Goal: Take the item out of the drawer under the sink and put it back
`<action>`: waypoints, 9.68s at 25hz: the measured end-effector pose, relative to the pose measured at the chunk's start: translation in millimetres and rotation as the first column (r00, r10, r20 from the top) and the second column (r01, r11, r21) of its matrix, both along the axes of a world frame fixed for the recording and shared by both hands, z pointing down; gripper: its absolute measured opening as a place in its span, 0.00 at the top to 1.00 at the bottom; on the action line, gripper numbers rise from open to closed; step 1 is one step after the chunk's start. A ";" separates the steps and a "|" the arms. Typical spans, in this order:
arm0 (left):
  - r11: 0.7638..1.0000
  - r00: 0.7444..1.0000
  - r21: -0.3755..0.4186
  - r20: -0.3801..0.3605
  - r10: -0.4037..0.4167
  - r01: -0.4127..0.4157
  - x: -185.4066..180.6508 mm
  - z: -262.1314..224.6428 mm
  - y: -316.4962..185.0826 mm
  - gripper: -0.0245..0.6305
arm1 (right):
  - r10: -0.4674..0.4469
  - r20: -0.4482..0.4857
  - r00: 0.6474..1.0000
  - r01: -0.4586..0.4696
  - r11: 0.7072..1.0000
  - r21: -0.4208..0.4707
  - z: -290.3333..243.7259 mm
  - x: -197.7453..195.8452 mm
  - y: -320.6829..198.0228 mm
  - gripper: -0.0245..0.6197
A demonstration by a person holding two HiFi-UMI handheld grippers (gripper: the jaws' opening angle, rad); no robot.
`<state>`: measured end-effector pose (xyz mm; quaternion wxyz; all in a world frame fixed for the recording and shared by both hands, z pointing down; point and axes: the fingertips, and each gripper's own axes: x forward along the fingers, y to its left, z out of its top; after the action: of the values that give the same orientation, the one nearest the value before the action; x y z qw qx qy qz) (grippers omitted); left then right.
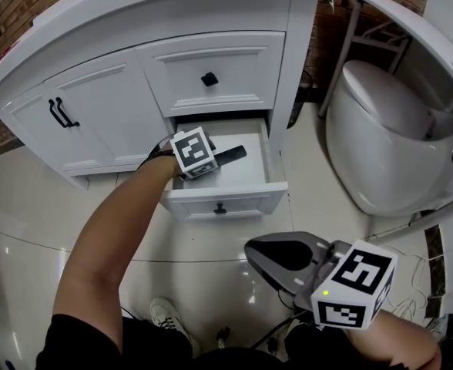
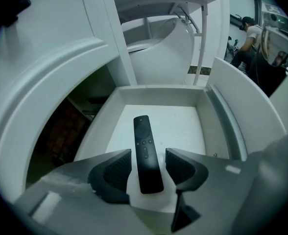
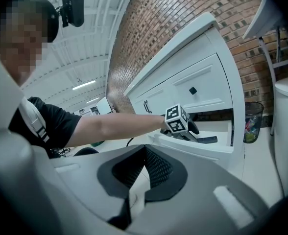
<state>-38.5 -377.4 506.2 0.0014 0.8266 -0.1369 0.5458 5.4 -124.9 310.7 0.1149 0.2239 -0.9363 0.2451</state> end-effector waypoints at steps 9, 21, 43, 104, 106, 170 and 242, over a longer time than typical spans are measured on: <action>0.998 1.000 -0.064 0.010 -0.013 0.014 5.8 16.9 -10.7 0.62 | -0.006 -0.003 1.000 0.006 1.000 -0.029 8.9 -4.6 -2.6 0.96; 0.984 0.999 -0.172 0.012 -0.033 0.035 13.3 28.1 -12.0 0.64 | -0.010 0.010 1.000 0.010 1.000 -0.019 2.6 -6.2 -0.8 0.96; 0.997 0.998 -0.048 -0.025 -0.066 0.065 9.3 -33.2 -4.8 0.71 | 0.012 0.010 1.000 -0.013 0.998 0.055 -15.7 1.7 1.5 0.96; 0.955 0.554 0.034 -0.821 -0.141 0.293 -39.6 -241.1 298.4 0.71 | 0.080 -0.037 0.996 -0.070 0.973 0.218 -43.7 3.5 35.0 0.96; 0.956 0.557 0.037 -0.819 -0.137 0.290 -40.4 -239.7 299.3 0.71 | 0.083 -0.038 0.996 -0.073 0.973 0.221 -43.7 1.5 34.9 0.96; 0.885 0.834 0.360 -0.549 -0.055 0.295 -36.7 -242.8 176.0 0.71 | 0.032 -0.025 0.999 -0.027 0.985 0.172 -35.9 -0.8 30.8 0.96; 0.966 0.981 0.236 -0.184 -0.061 0.104 -5.3 -94.5 4.4 0.96 | 0.087 -0.018 0.996 -0.085 0.992 0.098 -18.2 20.8 -4.6 0.96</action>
<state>-43.7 -373.0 411.6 -0.0657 0.8588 -0.2370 0.4494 26.2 -129.5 292.5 0.1035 0.2721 -0.9352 0.2017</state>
